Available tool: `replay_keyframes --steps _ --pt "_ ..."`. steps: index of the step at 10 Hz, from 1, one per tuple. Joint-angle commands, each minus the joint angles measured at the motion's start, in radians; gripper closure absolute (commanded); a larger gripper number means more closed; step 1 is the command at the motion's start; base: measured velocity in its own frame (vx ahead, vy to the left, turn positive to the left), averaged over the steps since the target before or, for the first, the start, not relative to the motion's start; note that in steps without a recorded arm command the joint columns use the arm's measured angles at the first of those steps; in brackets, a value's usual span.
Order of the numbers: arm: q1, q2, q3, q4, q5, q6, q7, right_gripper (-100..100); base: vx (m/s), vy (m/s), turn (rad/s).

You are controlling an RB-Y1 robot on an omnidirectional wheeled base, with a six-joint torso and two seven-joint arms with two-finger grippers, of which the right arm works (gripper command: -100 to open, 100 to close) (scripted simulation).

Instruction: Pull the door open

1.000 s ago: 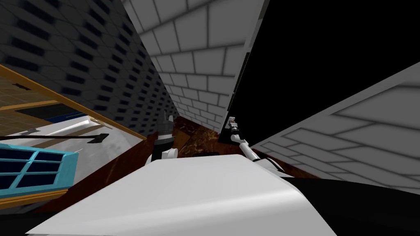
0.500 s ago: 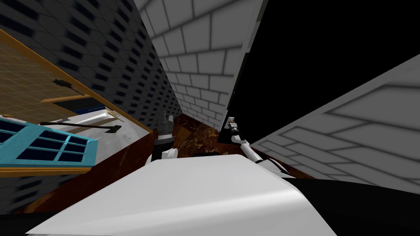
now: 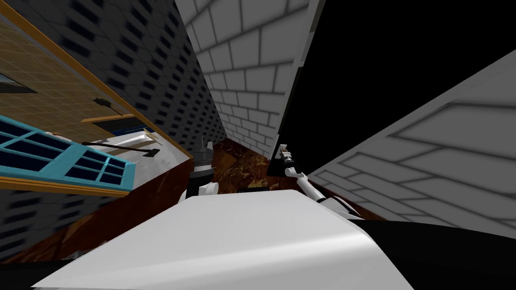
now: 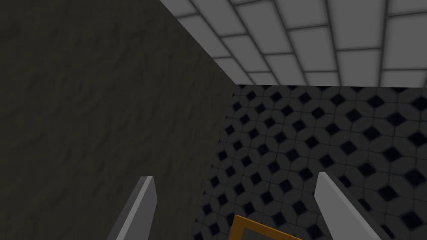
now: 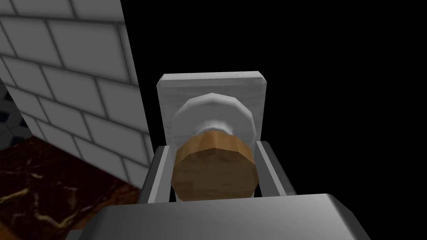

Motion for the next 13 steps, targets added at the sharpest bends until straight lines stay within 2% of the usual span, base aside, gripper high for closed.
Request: replay_keyframes --steps 1,8,9,10,11,13 --pt "0.004 -0.016 0.021 -0.009 0.005 -0.01 -0.021 100 -0.22 -0.093 0.121" --pt "0.035 -0.085 0.098 -0.059 0.019 -0.039 -0.095 100 -0.201 -0.08 0.096" --pt "0.03 -0.081 0.092 -0.049 0.018 -0.038 -0.09 100 -0.085 -0.031 0.025" --pt "0.038 -0.1 0.114 -0.058 0.023 -0.049 -0.111 100 -0.123 -0.044 0.07" --pt "0.04 -0.106 0.12 -0.06 0.024 -0.053 -0.117 100 -0.175 -0.084 0.094" --pt "0.048 -0.134 0.148 -0.073 0.03 -0.071 -0.144 100 -0.169 -0.101 0.106"
